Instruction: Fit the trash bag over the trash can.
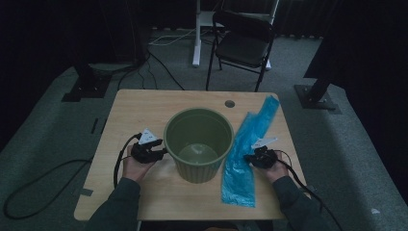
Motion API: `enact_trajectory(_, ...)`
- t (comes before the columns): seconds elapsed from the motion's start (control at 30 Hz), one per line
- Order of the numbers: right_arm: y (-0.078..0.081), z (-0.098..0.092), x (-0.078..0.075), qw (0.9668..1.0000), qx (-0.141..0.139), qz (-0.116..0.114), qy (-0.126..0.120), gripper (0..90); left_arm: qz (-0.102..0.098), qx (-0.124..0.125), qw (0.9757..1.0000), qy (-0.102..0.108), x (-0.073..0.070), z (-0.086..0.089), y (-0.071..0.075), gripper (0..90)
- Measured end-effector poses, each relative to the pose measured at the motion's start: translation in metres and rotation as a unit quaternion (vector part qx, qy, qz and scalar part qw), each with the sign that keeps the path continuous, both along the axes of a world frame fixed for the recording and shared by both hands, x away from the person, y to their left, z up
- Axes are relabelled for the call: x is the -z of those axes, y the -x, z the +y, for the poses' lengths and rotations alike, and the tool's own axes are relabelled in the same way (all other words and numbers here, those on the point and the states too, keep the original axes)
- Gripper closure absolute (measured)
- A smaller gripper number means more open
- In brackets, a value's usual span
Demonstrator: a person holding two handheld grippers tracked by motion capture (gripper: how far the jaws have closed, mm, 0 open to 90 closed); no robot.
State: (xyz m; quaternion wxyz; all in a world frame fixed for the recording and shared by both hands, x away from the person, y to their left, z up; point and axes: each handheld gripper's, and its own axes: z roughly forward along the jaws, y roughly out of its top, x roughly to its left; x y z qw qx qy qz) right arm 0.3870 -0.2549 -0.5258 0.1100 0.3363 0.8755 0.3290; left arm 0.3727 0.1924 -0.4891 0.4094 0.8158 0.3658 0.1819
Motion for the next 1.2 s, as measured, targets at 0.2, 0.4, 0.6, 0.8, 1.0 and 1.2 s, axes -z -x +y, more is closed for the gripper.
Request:
enact_trajectory(0.2, 0.004, -0.002, -0.017, 0.9992, -0.006, -0.03, -0.027, 90.0, -0.001, 0.0, 1.0, 0.0, 0.0, 0.0, 0.0, 51.3)
enact_trajectory(0.4, 0.008, -0.008, -0.037, 0.9976, -0.011, -0.055, -0.042, 90.0, -0.001, -0.001, 1.0, 0.002, 0.0, 0.0, 0.0, 51.3)
enact_trajectory(0.6, 0.006, -0.018, -0.055, 0.9955, -0.008, -0.072, -0.061, 90.0, 0.0, -0.001, 1.0, 0.006, 0.0, 0.001, 0.0, 51.3)
enact_trajectory(0.8, 0.004, -0.024, -0.079, 0.9928, -0.008, -0.095, -0.072, 90.0, 0.007, 0.004, 0.9999, 0.012, 0.0, 0.002, -0.001, 51.6)
enact_trajectory(1.0, 0.003, -0.033, -0.098, 0.9896, -0.005, -0.113, -0.09, 90.0, 0.011, 0.006, 0.9998, 0.014, -0.001, 0.002, -0.001, 51.7)
enact_trajectory(1.2, 0.003, -0.042, -0.118, 0.9855, -0.001, -0.131, -0.108, 90.0, 0.01, 0.004, 0.9998, 0.015, -0.001, 0.002, -0.001, 51.9)
